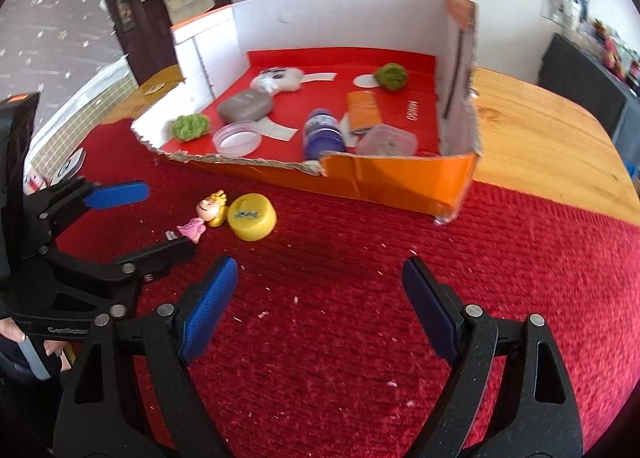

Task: Organize objects
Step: 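Move the left tool to the pink doll figurine while the right tool approaches the yellow round case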

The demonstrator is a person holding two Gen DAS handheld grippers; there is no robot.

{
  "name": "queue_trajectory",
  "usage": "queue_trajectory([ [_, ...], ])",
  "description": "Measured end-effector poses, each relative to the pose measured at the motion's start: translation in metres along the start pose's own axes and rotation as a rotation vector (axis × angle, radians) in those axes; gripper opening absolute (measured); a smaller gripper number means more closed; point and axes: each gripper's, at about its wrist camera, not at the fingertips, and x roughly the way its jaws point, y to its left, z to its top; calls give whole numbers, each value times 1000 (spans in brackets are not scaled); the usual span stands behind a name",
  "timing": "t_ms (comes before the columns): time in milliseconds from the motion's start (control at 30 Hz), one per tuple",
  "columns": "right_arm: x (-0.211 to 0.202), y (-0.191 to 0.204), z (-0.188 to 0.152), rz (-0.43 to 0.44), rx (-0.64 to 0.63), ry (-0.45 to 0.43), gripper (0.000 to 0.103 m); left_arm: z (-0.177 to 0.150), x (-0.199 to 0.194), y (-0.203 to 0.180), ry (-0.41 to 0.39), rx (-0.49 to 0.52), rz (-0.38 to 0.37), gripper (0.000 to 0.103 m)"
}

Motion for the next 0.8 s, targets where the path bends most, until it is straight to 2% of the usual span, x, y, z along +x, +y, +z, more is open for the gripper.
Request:
queue_trajectory([
  [233, 12, 8, 10, 37, -67, 27, 73, 6, 6, -4, 26, 41, -46, 62],
  [433, 20, 9, 16, 69, -90, 40, 69, 11, 7, -6, 45, 90, -70, 60],
  [500, 20, 10, 17, 81, -98, 40, 63, 13, 9, -7, 55, 114, -84, 57],
  [800, 28, 20, 24, 110, -166, 47, 61, 16, 12, -4, 66, 174, -119, 50],
])
